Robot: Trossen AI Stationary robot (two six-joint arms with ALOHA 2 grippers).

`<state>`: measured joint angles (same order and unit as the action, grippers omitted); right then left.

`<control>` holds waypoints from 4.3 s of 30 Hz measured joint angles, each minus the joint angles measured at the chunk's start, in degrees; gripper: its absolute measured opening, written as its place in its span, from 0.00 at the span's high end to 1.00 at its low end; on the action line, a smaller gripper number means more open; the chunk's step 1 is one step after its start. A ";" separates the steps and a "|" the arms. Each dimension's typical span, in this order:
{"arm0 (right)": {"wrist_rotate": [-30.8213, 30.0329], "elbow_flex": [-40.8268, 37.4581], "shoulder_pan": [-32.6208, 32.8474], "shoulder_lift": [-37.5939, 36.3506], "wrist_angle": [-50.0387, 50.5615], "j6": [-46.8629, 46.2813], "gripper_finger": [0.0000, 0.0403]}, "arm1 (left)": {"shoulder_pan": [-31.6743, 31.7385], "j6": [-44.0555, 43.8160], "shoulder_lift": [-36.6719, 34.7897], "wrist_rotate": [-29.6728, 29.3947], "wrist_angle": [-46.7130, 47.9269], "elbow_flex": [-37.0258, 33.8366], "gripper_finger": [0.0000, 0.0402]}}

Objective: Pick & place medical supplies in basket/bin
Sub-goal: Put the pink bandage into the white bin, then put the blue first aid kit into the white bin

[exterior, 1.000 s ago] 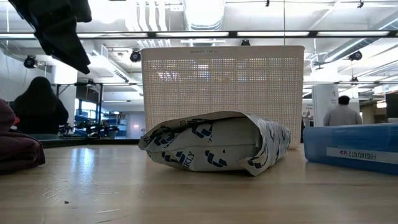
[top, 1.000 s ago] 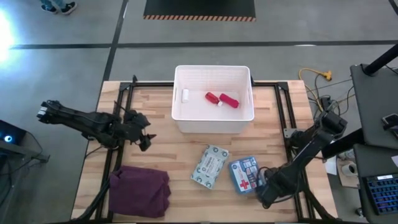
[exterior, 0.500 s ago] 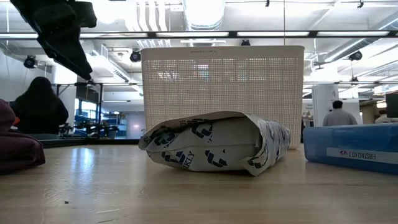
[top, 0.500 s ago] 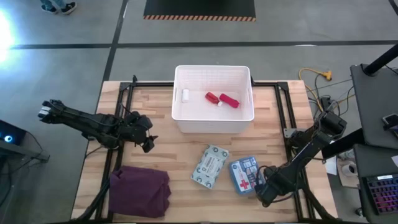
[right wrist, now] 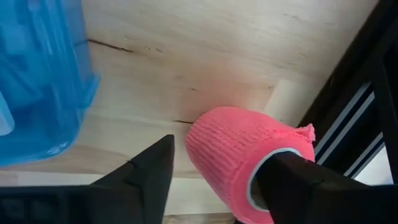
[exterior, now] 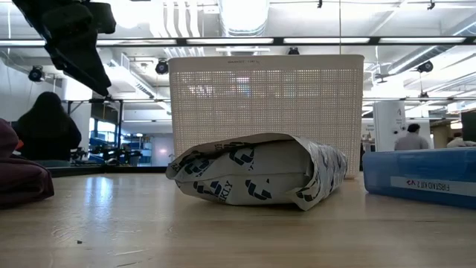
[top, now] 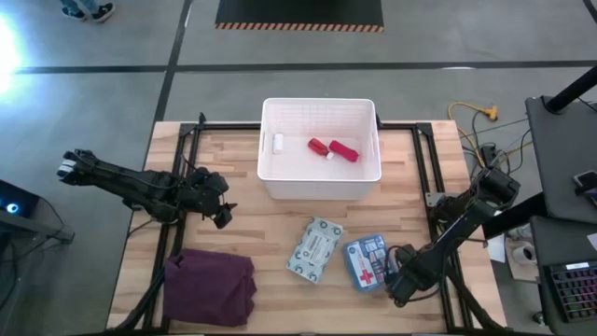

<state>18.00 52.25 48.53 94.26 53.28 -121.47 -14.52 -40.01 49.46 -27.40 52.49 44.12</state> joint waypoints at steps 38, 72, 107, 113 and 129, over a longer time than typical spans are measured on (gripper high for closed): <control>-51.06 35.47 -49.67 -17.55 2.89 66.30 0.93 | -0.02 -1.11 -0.01 0.00 -14.66 0.00 0.30; -25.58 56.18 -62.15 2.50 5.20 106.69 0.28 | 23.50 0.46 -2.34 9.26 -47.71 6.50 0.29; -22.93 2.23 -17.51 -26.63 11.30 28.27 0.33 | 7.49 -5.79 3.46 24.89 -24.04 2.46 0.30; -20.65 -9.85 -14.16 -26.10 -5.14 21.10 0.37 | 4.31 -8.32 5.61 24.85 -24.38 -0.03 0.30; -22.73 -22.45 -11.28 -24.76 -30.31 20.23 0.48 | -3.58 -19.28 14.72 23.95 -35.25 -1.90 0.41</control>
<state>-4.73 29.80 37.26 69.49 22.97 -101.24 -18.11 -59.29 64.18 -3.44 17.24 42.22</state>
